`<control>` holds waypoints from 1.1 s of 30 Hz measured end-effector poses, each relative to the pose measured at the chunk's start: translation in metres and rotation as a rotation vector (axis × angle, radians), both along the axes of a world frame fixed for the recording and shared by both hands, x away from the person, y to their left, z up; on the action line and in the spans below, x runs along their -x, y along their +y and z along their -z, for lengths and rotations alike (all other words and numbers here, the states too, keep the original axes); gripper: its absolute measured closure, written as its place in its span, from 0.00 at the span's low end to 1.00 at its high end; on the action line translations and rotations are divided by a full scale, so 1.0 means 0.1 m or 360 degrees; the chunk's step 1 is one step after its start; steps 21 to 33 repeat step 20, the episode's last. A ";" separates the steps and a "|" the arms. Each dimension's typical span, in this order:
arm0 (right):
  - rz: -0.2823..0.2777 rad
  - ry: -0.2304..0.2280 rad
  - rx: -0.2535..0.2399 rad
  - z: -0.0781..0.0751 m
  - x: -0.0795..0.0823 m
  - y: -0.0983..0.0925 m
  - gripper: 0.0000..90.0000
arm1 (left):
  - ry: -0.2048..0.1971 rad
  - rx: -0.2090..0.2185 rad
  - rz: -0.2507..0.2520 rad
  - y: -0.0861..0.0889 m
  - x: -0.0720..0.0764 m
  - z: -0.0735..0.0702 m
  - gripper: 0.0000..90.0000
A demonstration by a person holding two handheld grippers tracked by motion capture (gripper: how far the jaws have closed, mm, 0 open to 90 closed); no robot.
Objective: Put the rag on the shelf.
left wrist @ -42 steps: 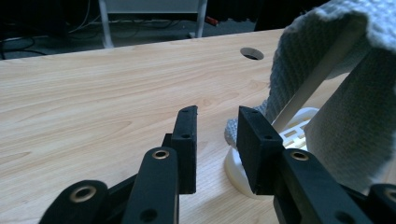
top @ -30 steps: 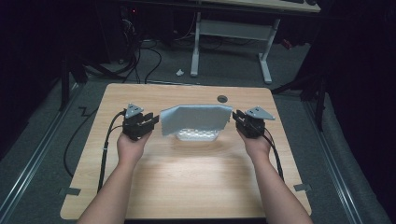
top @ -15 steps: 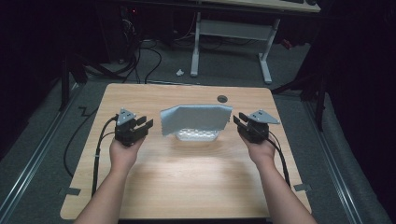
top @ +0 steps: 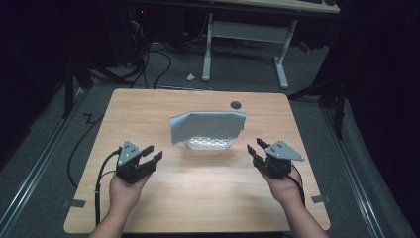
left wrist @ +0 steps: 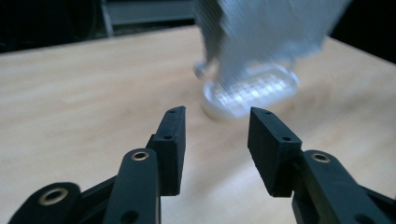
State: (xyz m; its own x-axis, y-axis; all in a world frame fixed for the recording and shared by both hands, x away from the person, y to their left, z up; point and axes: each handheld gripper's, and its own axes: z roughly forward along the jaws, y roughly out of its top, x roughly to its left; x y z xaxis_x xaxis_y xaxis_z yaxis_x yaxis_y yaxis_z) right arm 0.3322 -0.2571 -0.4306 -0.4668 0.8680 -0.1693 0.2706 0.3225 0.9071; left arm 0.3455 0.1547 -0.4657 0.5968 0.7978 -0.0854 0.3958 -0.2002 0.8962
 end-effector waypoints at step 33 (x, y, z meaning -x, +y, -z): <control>0.0017 0.0198 0.0105 0.83 0.66 0.21 0.54 | 0.0250 -0.0232 0.0292 -0.37 0.59 0.62 0.55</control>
